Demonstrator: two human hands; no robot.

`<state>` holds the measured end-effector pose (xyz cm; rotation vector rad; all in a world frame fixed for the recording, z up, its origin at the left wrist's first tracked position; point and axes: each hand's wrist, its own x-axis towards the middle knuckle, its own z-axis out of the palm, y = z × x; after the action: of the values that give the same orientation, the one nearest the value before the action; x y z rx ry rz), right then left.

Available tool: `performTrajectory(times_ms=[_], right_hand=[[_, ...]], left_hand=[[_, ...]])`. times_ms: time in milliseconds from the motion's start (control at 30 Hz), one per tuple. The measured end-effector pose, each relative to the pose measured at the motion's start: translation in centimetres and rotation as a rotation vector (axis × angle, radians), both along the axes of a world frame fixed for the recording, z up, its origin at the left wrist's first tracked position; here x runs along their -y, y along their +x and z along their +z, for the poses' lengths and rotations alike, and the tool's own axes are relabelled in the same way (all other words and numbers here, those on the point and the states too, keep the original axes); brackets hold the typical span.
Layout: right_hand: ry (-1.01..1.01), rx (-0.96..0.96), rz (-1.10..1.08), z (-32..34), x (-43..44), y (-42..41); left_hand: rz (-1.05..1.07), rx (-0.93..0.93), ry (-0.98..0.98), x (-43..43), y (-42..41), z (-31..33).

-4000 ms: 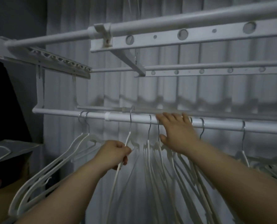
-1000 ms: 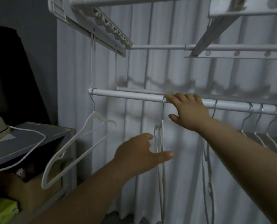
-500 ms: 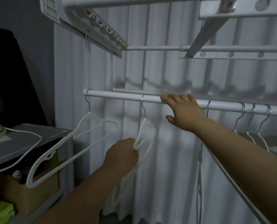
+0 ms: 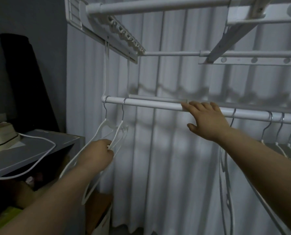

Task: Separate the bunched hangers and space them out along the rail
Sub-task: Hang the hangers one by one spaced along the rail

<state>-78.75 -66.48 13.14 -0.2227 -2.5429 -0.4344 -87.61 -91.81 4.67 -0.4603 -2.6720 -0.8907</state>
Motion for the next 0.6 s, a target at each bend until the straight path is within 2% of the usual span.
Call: performTrajectory(times_ms=[267, 400, 500, 600], right_hand=[[-0.007, 0.0, -0.002, 0.1, 0.2, 0.3], [-0.015, 0.013, 0.002, 0.2, 0.4, 0.5], [-0.025, 0.021, 0.023, 0.3, 0.3, 0.8], [-0.039, -0.008, 0.048, 0.2, 0.0, 1.2]], left_hand=[[-0.044, 0.001, 0.04, 0.7, -0.3, 0.1], [-0.001, 0.008, -0.003, 0.8, 0.2, 0.4], [0.108, -0.045, -0.121, 0.8, 0.8, 0.8], [0.115, -0.141, -0.093, 0.3, 1.7, 1.5]])
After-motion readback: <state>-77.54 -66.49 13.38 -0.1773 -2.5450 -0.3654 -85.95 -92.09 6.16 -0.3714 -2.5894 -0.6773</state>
